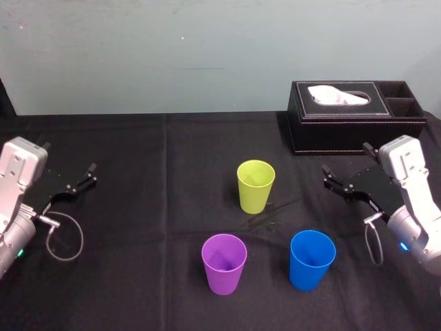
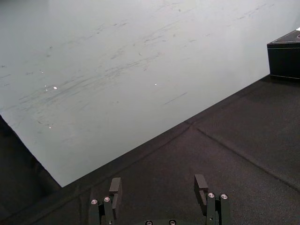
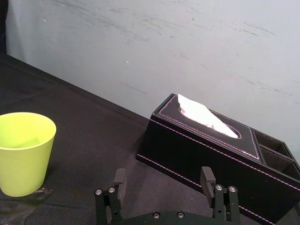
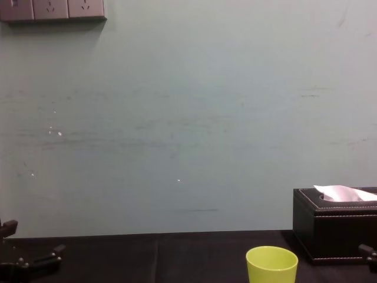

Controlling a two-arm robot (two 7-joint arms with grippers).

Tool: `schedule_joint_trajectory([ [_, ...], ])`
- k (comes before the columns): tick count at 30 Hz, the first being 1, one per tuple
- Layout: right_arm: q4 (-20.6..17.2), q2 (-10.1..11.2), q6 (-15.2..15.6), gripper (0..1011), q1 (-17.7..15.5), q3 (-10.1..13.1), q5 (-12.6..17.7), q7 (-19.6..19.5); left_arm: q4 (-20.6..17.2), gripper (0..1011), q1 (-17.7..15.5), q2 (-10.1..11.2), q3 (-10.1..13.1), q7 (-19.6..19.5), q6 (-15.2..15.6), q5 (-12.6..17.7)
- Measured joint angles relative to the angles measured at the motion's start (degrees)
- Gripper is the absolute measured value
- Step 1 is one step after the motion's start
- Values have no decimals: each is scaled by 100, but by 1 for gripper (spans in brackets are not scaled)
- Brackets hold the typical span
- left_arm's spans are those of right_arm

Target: Stack the three plastic cups sequentially using one hand.

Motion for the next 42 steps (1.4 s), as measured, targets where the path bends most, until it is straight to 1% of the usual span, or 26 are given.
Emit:
schedule_joint_trajectory([
  [42,0,0,0,1003,0,0,0,0,0,1011,0,0,0,0,0,0],
])
